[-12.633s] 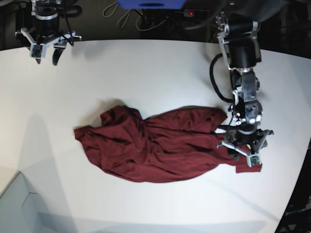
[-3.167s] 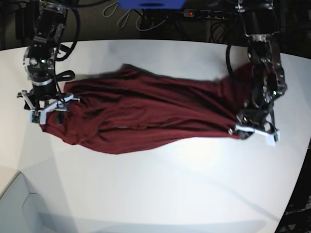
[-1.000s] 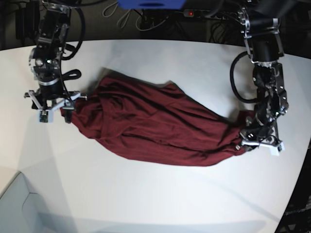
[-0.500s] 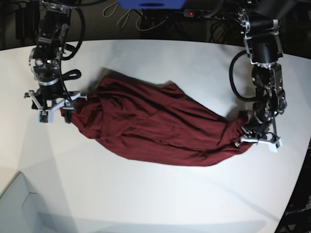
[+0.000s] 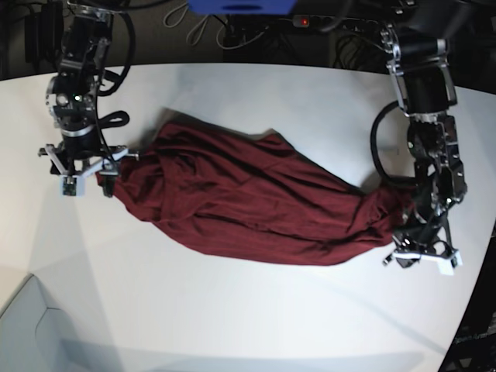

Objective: Layout the t-shirt on the table in an organized manner, then fold the t-shirt properly
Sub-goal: 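Hold the shirt stretched between both grippers, adjusting the left gripper slightly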

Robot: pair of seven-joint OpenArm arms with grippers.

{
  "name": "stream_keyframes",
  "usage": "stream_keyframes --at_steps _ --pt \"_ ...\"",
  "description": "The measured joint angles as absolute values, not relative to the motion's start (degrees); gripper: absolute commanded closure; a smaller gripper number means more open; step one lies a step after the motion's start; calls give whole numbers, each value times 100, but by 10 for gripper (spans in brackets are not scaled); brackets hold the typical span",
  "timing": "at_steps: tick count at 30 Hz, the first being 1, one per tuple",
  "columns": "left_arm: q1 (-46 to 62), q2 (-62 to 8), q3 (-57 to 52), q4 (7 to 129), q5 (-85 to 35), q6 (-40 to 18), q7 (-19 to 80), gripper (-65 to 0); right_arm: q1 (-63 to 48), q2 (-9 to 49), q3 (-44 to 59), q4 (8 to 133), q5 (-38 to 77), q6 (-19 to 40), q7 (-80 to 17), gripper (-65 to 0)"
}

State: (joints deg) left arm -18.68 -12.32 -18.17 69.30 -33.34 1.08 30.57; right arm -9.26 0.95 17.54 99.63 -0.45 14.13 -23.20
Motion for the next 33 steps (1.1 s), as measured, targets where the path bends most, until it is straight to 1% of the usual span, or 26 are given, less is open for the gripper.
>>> stream_keyframes --at_steps 4,6,8,10,11,13,14,15,19,22,26,33 --pt "-1876 -1236 -1817 6949 -3332 108 3059 -12 -926 95 1756 9963 -45 1413 -2327 -359" --pt "-1806 -1236 -1817 6925 -3328 108 3098 -62 -926 95 1756 9963 -45 1413 -2327 -359" --pt "-1712 -1236 -1815 6921 -3306 110 3098 -168 -926 93 1754 9963 -45 1413 -2327 -359" --pt "-1601 -1236 -1813 6921 -3323 97 3068 -300 -928 95 1756 9963 -43 1413 -2324 -359" --pt "-1564 -1234 -1813 6921 -3328 95 3065 -354 -926 95 1754 9963 -45 1413 -2327 -359" --pt "-1509 -1243 -1813 6921 -3330 110 3074 -437 -926 95 1754 9963 -45 1413 -2327 -359" --pt "-1509 -1286 -1806 6921 -3332 108 3092 -453 -926 95 1754 9963 -45 1413 -2327 -359" --pt "-1514 -1341 -1800 6921 -3332 108 3092 -454 -926 95 1754 9963 -45 1413 -2327 -359" --pt "-1485 -1424 -1824 6921 -3328 108 2998 -409 -928 95 1754 9963 -45 1413 -2327 -359" --pt "-1494 -1409 -1811 6783 -3277 99 3004 -341 -926 95 1754 9963 -45 1413 -2322 -359" --pt "-1509 -1352 -1796 6313 -2884 110 3028 -249 -926 95 1756 9963 -45 1413 -2327 -359" --pt "-1675 -1350 -1791 6077 -2818 99 2993 -249 -926 95 1754 9963 -45 1415 -2327 -359"
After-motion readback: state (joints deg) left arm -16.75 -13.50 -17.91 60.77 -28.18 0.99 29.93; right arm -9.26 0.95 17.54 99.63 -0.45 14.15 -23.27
